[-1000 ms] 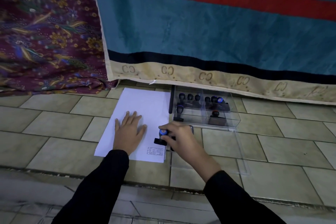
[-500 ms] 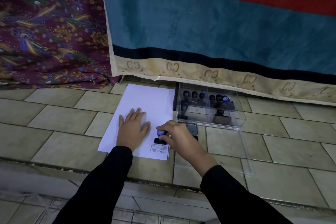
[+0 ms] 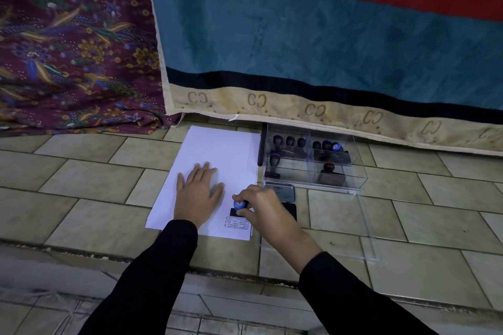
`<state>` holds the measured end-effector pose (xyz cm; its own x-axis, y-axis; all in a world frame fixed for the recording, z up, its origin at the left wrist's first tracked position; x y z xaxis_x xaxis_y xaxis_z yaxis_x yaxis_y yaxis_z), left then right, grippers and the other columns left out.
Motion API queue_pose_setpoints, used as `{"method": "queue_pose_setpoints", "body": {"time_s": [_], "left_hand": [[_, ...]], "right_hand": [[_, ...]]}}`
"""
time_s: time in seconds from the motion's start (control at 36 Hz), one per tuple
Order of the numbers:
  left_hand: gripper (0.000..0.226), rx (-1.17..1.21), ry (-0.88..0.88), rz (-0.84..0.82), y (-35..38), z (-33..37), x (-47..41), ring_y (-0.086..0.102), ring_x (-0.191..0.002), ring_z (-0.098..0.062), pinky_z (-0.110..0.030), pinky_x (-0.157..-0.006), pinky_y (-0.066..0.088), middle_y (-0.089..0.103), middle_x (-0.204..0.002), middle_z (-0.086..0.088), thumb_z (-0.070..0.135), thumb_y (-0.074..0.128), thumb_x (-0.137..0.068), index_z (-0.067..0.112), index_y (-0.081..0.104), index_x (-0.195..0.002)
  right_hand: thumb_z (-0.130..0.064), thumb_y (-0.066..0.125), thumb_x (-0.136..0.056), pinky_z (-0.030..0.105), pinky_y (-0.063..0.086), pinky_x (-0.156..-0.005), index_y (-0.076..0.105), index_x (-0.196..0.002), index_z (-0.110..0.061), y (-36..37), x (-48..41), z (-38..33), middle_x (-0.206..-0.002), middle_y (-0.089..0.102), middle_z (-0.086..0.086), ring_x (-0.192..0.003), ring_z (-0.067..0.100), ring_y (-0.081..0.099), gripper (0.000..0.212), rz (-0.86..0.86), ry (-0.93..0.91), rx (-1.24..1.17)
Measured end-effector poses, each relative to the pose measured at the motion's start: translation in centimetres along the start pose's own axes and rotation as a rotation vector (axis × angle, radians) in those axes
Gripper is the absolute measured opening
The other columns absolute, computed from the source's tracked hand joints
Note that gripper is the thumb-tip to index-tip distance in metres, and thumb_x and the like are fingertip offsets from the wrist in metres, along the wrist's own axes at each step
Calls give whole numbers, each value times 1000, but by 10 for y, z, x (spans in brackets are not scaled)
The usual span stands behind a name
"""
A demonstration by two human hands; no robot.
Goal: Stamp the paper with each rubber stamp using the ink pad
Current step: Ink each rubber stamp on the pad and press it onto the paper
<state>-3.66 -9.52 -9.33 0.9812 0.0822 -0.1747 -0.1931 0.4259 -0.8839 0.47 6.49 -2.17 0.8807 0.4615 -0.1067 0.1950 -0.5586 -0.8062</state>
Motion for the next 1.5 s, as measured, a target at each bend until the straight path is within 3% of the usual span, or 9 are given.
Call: {"method": "queue_pose_setpoints", "body": {"time_s": [0.17,0.28,0.44,0.53,0.61,0.69,0.75,1.17,1.5], "left_hand": [[47,-2,3,-3,1,-1,0,14,-149,-16,-49,-120,0,27,-158,3,42,41,-98,23,40,-142],[47,12,-1,13,0,-2,0,16,-148,-15,-48,-120,1,29,-157,4,42,44,-97,24,43,-141],[46,40,3,19,-1,-2,1,16,-148,-12,-47,-121,0,30,-157,6,43,45,-97,26,44,-140],[45,26,5,22,-1,-2,0,17,-148,-13,-47,-121,1,31,-157,5,42,44,-97,25,45,-140],[45,8,2,23,0,-3,-1,17,-147,-13,-48,-120,3,32,-156,5,42,44,-97,26,45,-139],[44,14,-2,28,1,-3,-1,18,-147,-13,-48,-120,3,33,-156,5,41,45,-97,25,46,-138],[44,22,-4,32,1,-3,-1,19,-147,-13,-47,-120,2,33,-155,5,41,46,-97,25,46,-138],[45,17,-17,20,-1,-2,0,16,-147,-11,-45,-121,1,31,-156,6,41,44,-97,26,45,-139],[45,7,-16,12,-1,-2,-1,17,-147,-12,-45,-120,1,31,-156,6,43,44,-97,27,45,-139]], "right_hand": [[-2,55,-87,39,51,-85,64,-108,-4,4,4,-2,-106,61,12,-95,26,61,23,9,10,30],[-4,59,-87,29,50,-87,64,-114,-6,2,7,3,-110,62,11,-98,23,62,28,39,14,-20],[-9,69,-81,16,53,-81,68,-108,-12,-81,6,40,-104,66,4,-83,12,67,27,489,154,-216],[-9,66,-84,-6,41,-71,65,-113,-13,-135,8,73,-107,56,3,-76,-2,56,30,628,221,-88],[-2,65,-82,-8,33,-74,63,-115,-6,-177,13,109,-111,59,14,-82,13,59,32,675,291,61],[3,62,-82,25,48,-90,59,-114,-4,-196,17,145,-113,60,19,-96,30,62,33,626,389,124],[4,60,-82,38,48,-90,59,-109,-3,-199,16,161,-112,60,21,-100,35,59,28,563,434,192],[-2,52,-89,40,50,-88,58,-112,-2,-172,-7,167,-112,62,23,-105,37,56,24,129,541,409],[-5,53,-89,42,52,-89,60,-111,-1,-170,-13,178,-112,62,22,-105,36,58,23,44,626,479]]}}
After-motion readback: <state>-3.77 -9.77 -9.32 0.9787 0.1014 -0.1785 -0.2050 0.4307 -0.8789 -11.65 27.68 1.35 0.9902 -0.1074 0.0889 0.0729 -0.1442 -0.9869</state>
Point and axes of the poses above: each hand's wrist, its own x-axis away from the middle knuckle, its own y-axis out of the palm, z = x × y, the point moved 6 cm from there along -x, towards the middle knuckle
